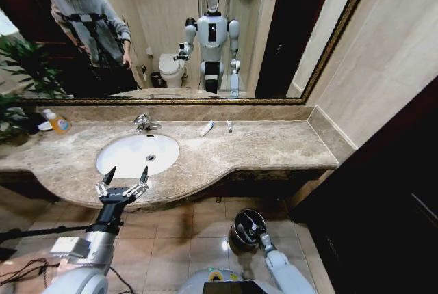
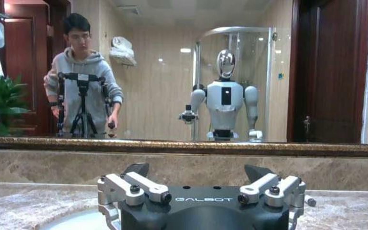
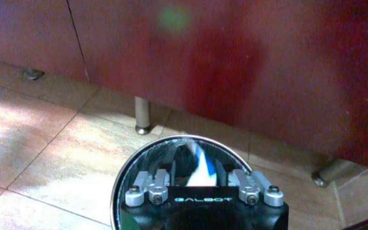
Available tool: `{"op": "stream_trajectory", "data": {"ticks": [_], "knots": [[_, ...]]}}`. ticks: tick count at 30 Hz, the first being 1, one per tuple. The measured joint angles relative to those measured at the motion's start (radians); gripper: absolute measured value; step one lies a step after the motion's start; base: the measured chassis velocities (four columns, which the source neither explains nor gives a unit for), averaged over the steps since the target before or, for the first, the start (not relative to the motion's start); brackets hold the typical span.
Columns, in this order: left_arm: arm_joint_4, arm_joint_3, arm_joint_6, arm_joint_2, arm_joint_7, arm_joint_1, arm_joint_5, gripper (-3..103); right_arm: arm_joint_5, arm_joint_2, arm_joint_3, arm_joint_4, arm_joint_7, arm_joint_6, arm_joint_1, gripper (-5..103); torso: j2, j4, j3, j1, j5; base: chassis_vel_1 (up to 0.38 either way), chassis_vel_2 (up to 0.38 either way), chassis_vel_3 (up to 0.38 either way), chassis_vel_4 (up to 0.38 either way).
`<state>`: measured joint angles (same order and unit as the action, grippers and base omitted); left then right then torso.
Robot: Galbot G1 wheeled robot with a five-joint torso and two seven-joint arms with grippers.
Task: Pick up the trash from the sink and place it in the trash bin.
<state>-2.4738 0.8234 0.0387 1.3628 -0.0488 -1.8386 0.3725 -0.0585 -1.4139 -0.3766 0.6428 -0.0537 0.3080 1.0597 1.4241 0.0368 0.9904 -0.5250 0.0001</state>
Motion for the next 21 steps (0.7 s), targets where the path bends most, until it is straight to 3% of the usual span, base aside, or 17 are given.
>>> {"op": "stream_trajectory", "data": {"ticks": [7,8,10,14,21], "knots": [[0.000,0.000,0.000,0.000,0.000,0.000,0.000,100,0.017,-0.002,-0.005,0.003,0.005,0.003,0.005,64,0.000,0.0000,0.000,0.000,0.0000,0.000,0.000,0.000,0.000],[0.000,0.000,0.000,0.000,0.000,0.000,0.000,100,0.020,-0.002,-0.006,0.004,0.006,0.005,0.007,75,0.000,0.0000,0.000,0.000,-0.0001,0.000,0.000,0.000,0.000],[0.000,0.000,0.000,0.000,0.000,0.000,0.000,100,0.021,-0.002,-0.006,0.006,0.007,0.007,0.009,75,0.000,0.0000,0.000,0.000,0.0000,0.000,0.000,0.000,0.000],[0.000,0.000,0.000,0.000,0.000,0.000,0.000,100,0.026,-0.001,-0.008,0.021,0.012,0.010,0.020,95,0.000,0.0000,0.000,0.000,-0.0001,0.000,0.000,0.000,0.000],[0.000,0.000,0.000,0.000,0.000,0.000,0.000,100,0.032,-0.004,-0.011,0.013,0.029,0.036,0.026,100,0.000,0.0000,0.000,0.000,0.0000,0.000,0.000,0.000,0.000]]}}
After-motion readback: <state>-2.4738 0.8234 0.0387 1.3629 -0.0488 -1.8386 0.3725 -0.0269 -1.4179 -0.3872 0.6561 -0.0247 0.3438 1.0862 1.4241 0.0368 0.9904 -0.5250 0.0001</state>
